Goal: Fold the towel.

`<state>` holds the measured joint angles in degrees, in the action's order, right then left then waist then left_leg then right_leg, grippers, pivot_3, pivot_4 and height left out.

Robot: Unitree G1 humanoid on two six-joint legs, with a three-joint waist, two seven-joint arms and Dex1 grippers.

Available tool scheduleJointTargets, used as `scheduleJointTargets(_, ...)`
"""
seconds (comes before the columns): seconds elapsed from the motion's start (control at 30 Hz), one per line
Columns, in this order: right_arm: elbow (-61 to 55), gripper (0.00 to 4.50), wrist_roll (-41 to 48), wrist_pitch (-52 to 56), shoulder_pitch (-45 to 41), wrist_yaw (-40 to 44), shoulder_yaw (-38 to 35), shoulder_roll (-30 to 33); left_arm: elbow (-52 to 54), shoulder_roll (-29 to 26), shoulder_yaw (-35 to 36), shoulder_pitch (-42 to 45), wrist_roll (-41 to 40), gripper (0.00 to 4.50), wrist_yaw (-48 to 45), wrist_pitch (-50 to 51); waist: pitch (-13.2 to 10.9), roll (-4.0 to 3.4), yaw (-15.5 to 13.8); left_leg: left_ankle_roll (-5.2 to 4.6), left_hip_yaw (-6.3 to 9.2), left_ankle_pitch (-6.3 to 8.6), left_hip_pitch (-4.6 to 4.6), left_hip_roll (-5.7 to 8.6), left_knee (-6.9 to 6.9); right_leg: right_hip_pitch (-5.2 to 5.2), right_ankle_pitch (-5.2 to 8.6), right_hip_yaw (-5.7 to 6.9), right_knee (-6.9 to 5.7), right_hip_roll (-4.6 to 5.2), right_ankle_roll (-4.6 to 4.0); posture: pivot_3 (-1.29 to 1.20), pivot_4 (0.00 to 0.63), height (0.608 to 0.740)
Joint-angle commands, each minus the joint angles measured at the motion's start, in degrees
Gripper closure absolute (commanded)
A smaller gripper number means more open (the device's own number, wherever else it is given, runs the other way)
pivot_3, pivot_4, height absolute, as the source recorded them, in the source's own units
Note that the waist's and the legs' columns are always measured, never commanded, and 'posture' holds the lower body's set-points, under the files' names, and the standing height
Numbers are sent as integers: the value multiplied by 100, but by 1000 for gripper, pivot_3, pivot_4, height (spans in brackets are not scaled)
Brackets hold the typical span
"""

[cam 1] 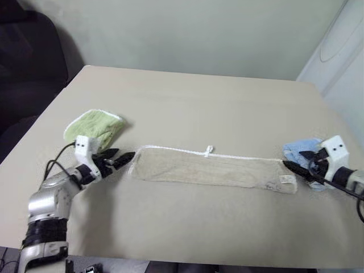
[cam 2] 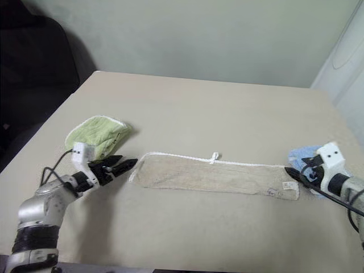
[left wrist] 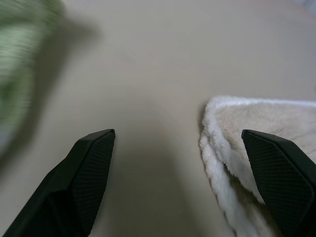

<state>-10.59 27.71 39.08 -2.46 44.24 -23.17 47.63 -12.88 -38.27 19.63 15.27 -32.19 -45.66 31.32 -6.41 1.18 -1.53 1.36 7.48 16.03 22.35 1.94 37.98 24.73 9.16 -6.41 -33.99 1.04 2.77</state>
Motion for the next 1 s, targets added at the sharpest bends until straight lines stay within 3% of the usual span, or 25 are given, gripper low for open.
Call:
scheduleJointTargets(0.03, -1032, 641, 1019, 727, 301, 145, -731, -3, 677, -165, 388, -96, -363, 36, -203, 42, 0, 1, 1, 1, 0, 0, 1, 0, 0, 1, 20, -1, 1, -1, 28, 0, 150, 740)
scheduleJointTargets(0.13, -1535, 641, 1862, 1416, 677, -66, -1273, -201, 1182, -209, 372, -101, -565, 36, -316, 138, 0, 5, -30, -4, 4, -4, 8, 1, 5, -3, 40, -2, -2, -6, 2, 0, 150, 740)
scheduleJointTargets(0.37, -1518, 641, 3947, 2664, 1285, -1583, -2312, -1173, 2082, -137, -396, 95, -541, 36, -589, 200, 1, 16, -34, -19, 15, -5, 29, 22, 15, 6, 62, -16, 0, 6, -10, 0, 150, 740)
scheduleJointTargets(0.47, -1306, 34, 4537, 2768, 1534, -2082, -2561, -1358, 2113, -10, -654, 265, -548, 0, -567, 251, 1, 16, -14, -18, 15, -3, 45, 22, 13, 25, 62, -15, -1, 9, -9, 0, 150, 740)
scheduleJointTargets(0.6, -1067, 11, 5289, 2721, 2089, -2743, -2827, -1591, 2131, 111, -944, 350, -552, 0, -641, 272, 8, 17, -10, -17, 16, 1, 51, 19, 6, 32, 62, -11, -3, 10, -9, 0, 150, 740)
scheduleJointTargets(0.8, -1037, 11, 6082, 2374, 2556, -3881, -2525, -1946, 2247, 320, -1132, 326, -633, 0, -552, 362, 11, 16, -4, -19, 15, 8, 53, 17, 6, 33, 72, -11, -2, 10, 8, 0, 150, 740)
scheduleJointTargets(1.0, -873, 11, 6567, 1872, 2354, -4755, -1929, -2184, 2412, 467, -1210, 260, -645, 0, -482, 471, 12, 14, 10, -19, 15, 9, 59, 16, 7, 40, 77, -12, -2, 10, 16, 0, 150, 740)
